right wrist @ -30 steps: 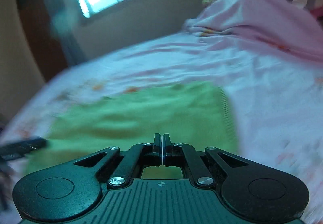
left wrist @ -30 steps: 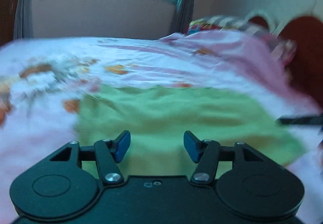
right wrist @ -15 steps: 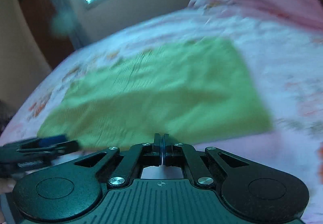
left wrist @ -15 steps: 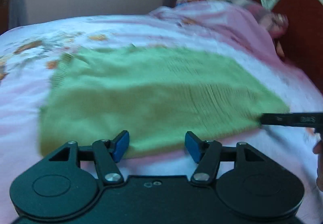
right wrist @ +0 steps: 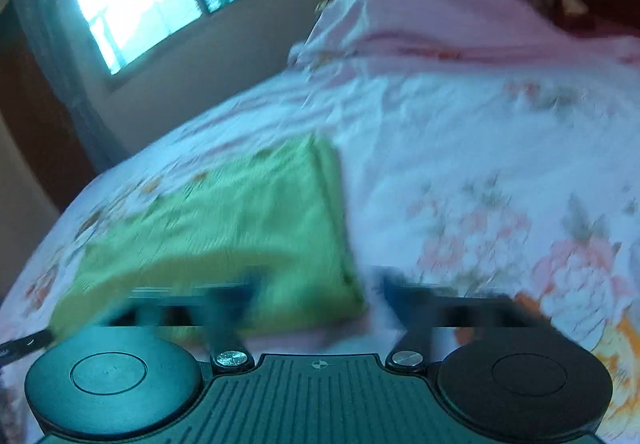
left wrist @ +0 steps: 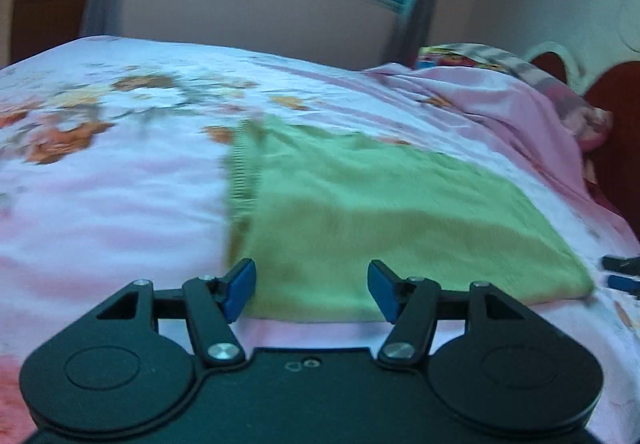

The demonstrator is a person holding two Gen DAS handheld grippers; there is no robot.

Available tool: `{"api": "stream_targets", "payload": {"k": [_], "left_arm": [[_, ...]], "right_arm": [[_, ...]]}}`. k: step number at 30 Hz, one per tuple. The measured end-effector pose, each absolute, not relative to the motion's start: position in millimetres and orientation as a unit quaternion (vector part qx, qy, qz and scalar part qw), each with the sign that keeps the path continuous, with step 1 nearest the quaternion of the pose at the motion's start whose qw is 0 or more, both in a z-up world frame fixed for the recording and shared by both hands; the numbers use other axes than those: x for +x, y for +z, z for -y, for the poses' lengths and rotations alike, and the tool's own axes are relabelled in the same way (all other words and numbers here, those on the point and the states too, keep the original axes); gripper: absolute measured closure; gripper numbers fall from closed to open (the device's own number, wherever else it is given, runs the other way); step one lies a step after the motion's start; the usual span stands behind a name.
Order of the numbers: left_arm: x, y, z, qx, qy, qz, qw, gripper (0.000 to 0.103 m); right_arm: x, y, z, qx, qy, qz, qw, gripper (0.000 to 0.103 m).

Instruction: Fold small clothes

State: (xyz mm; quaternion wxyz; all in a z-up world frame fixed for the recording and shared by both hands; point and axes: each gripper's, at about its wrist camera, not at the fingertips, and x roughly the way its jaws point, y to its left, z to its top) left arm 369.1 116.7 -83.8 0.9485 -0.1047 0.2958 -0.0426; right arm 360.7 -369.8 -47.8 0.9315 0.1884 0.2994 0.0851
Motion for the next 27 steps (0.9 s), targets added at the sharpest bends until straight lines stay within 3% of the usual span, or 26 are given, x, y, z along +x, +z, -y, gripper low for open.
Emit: {"api": "stream_targets", "payload": {"k": [2,3,5,8,12,13,15,18,22,25,26,27], "left_arm": [[371,-90,-127,-0.104,-0.005,-0.311,0.945,0.043],[370,-93,-132,-0.113,0.0,-0.313,0.943,0.043],[371,-98,-145,-0.148,-0.006,-0.31,0.939,0.043],[378,-104,-158,-0.204,-0.017,-0.312,0.928,0.043],[387,-117,-190,-0.362,-0.074,-0.309,0.877,0.048],[390,-116,-188,-0.355,-0.078,-0.315,0.877,0.051],[393,-113,-179,-0.3,-0.079,-0.334,0.89,0.075],[396,-112,-171,-0.255,-0.061,-0.348,0.9,0.095],[383,-97,-172,-0.235,-0.052,-0.311,0.919,0.096],[388,-112,-166,-0.2,-0.043,-0.338,0.919,0.091],[388,-110,-166,-0.196,-0.043,-0.336,0.92,0.087],[386,-105,-168,-0.193,-0.035,-0.33,0.923,0.075]], "right_arm": [[365,-51,369,0.19,0.088,-0.308,0.928,0.026],[367,-56,371,0.204,0.096,-0.321,0.92,0.042],[372,-66,373,0.201,0.088,-0.342,0.914,0.055],[378,-78,376,0.216,0.085,-0.348,0.908,0.055],[384,-80,380,0.242,0.106,-0.348,0.899,0.056],[385,-80,379,0.233,0.104,-0.347,0.902,0.058],[387,-79,373,0.206,0.094,-0.347,0.91,0.068],[387,-79,362,0.162,0.083,-0.346,0.92,0.087],[380,-67,366,0.154,0.083,-0.337,0.925,0.091],[391,-85,365,0.135,0.074,-0.371,0.916,0.091],[392,-85,366,0.135,0.077,-0.368,0.917,0.09],[391,-81,367,0.134,0.077,-0.365,0.918,0.082]]}}
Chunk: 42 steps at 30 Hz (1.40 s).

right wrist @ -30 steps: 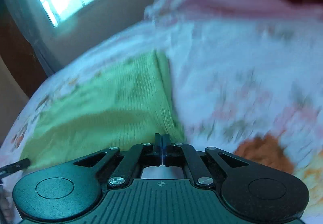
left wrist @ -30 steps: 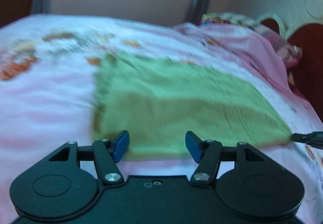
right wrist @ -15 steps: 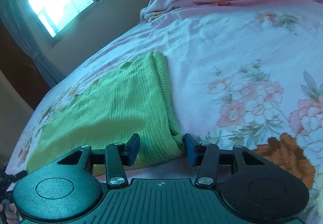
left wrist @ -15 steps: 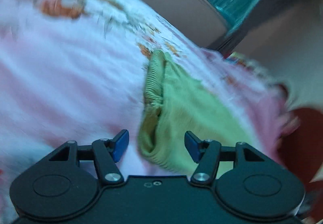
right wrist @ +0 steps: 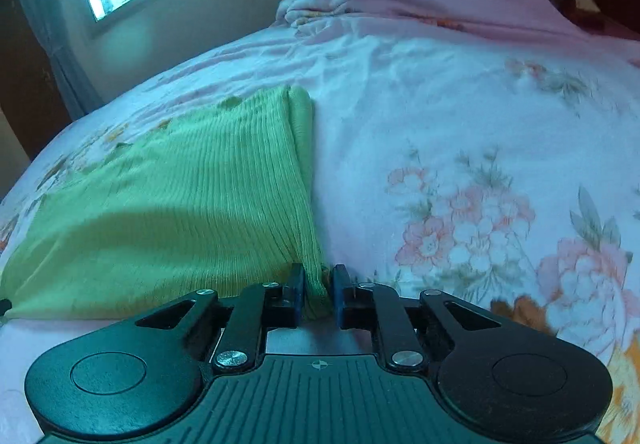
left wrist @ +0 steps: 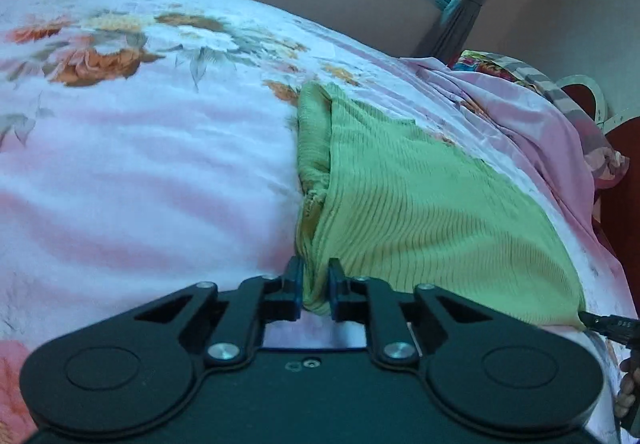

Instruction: Fold small clothes

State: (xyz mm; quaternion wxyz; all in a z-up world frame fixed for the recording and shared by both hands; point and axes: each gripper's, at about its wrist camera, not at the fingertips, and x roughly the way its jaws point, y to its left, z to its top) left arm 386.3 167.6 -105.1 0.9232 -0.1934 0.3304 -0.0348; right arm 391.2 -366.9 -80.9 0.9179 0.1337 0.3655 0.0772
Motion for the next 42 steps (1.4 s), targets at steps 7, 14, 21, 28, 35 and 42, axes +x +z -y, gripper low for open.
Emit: {"api": "stream_targets", "payload": {"k": [7,14,21,28,35,42], "left_arm": [[392,-48,-113,-0.081,-0.018,-0.23,0.97,0.023],[457,-83,-29,-0.012,-0.053,-0.285,0.957,0.023],[452,-91,-33,-0.009,-0.053,-0.29,0.956,0.022],[463,-112,-23,0.011,-0.045,-0.31,0.949,0.019],[465,-110,-21,0.018,-0.045,-0.31,0.95,0.018],[454,-97,-26,0.042,-0.053,-0.312,0.948,0.016]], "right_arm": [[388,-38,329,0.093,0.108,-0.276,0.95,0.062],[430,-53,231,0.037,0.168,-0.291,0.941,0.062],[433,-73,218,0.009,0.148,-0.292,0.945,0.062],[447,-85,191,-0.003,0.155,-0.308,0.939,0.062],[445,-88,197,0.006,0.158,-0.301,0.94,0.06],[428,-80,209,0.026,0.155,-0.269,0.95,0.056]]}}
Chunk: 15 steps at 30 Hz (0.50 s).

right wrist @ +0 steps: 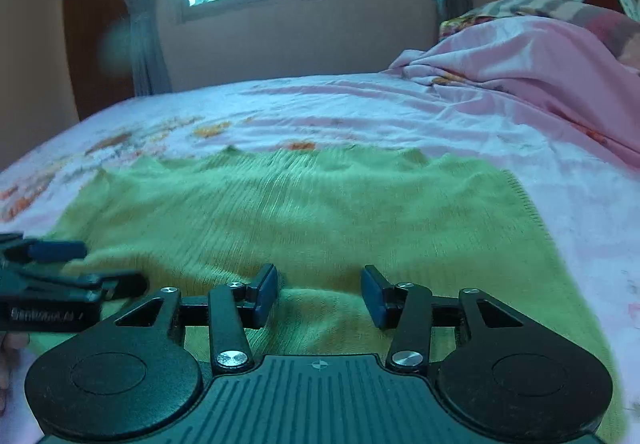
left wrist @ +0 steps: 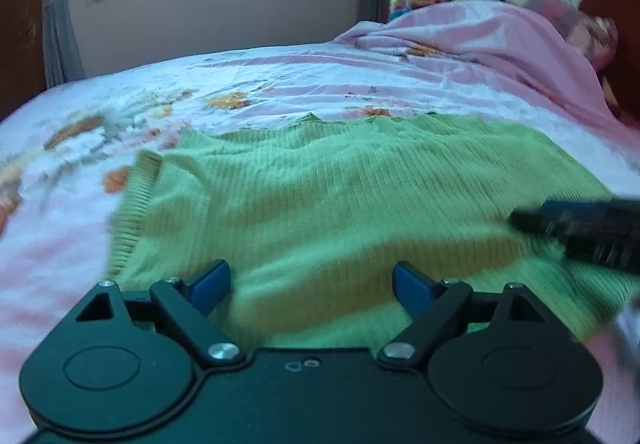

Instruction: Fold small clothes

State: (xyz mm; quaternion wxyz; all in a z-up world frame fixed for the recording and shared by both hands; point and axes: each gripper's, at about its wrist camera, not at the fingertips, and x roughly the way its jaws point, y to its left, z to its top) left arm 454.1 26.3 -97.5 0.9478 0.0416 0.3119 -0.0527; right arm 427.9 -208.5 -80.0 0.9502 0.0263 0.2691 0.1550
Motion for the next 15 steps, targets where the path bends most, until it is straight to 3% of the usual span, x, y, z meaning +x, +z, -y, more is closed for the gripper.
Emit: {"api": "stream_targets", "payload": {"k": [5,8,9,15], "left_arm": [[407,-87,-70,0.025,-0.04,-0.281,0.958,0.015],[400,-97,-103,-0.008,-0.006,-0.31,0.951,0.015],[403,-104,-115,-0.028,-0.004,-0.336,0.941,0.015],[409,-97,-153,-0.153,-0.075,-0.315,0.934,0.017]], "right_arm": [[398,-67,229,0.017,0.155,-0.256,0.954,0.056],[403,-86,227,-0.021,0.141,-0.33,0.933,0.047],[399,-84,229,-0.017,0.145,-0.318,0.937,0.047],[388,-67,250,0.021,0.139,-0.279,0.95,0.047]]}}
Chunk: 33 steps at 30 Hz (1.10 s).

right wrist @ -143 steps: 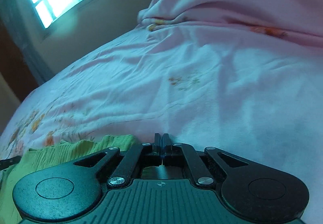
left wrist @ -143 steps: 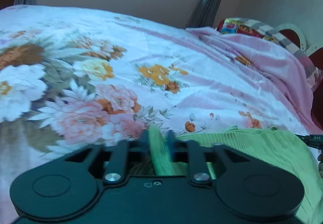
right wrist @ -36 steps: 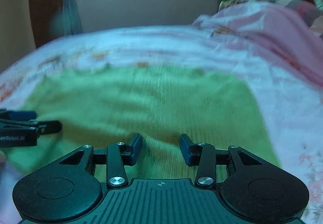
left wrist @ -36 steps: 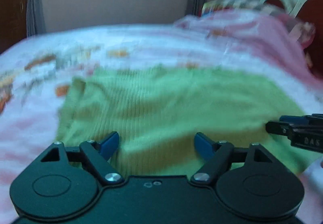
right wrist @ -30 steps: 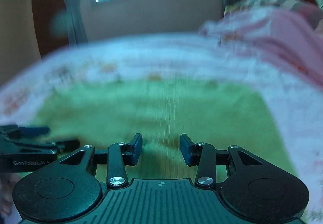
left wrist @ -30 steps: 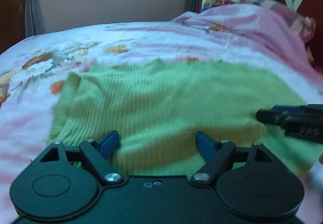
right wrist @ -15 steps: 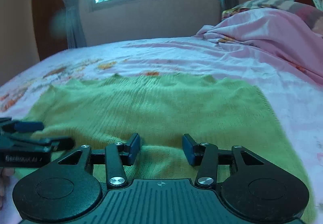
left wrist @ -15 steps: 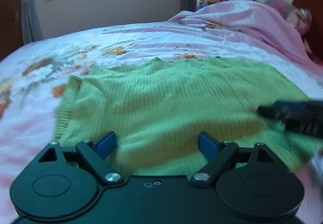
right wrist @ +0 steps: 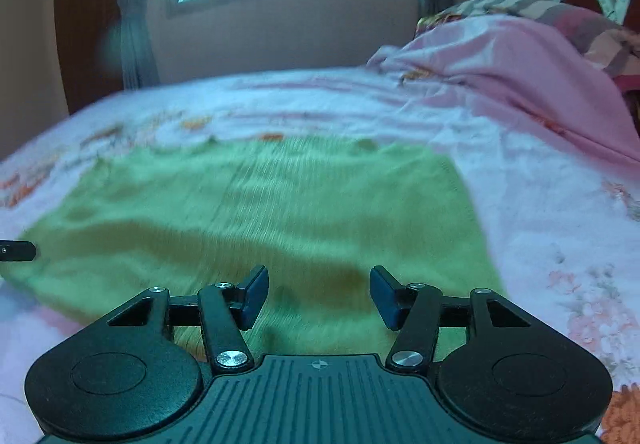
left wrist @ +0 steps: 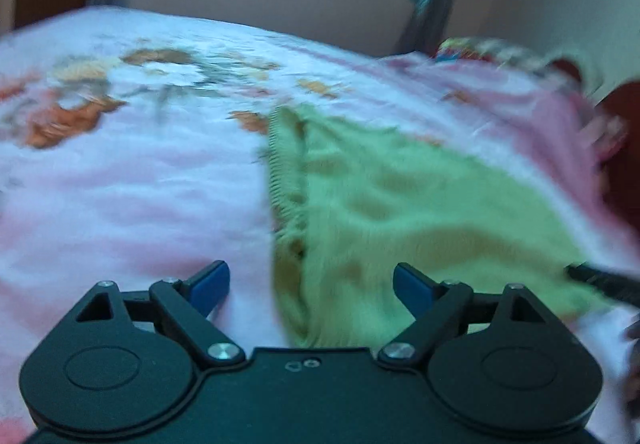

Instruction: Fold small clothes

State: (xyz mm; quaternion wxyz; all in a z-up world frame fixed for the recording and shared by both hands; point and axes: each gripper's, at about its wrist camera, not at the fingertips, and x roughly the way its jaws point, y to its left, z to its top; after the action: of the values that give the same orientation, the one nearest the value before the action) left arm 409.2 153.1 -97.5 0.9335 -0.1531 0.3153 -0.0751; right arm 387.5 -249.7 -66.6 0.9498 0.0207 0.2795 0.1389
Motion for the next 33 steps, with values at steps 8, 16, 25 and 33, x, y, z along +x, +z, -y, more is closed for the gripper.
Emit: {"api": "stream_targets", "payload": {"k": [8,16,25,33], "left_arm": [[444,-116,-188,-0.294,-0.168,-0.33,0.881,0.047],[495,-138,-214,-0.351,-0.236,-0.348,0.836,0.053],[503,-142,-200,-0.312,-0.298,-0.354,0.829,0.053],[508,-144,-193,-0.283,-0.276,-0.37,0.841,0.091]], "right_arm": [[384,-62,285,0.058,0.119,-0.24,0.962,0.047],[404,-62,332,0.087,0.112,-0.239,0.961,0.047],[412,-78,358,0.121,0.076,-0.255,0.956,0.047],[432,-86,355,0.109,0.075,-0.305,0.943,0.047]]}}
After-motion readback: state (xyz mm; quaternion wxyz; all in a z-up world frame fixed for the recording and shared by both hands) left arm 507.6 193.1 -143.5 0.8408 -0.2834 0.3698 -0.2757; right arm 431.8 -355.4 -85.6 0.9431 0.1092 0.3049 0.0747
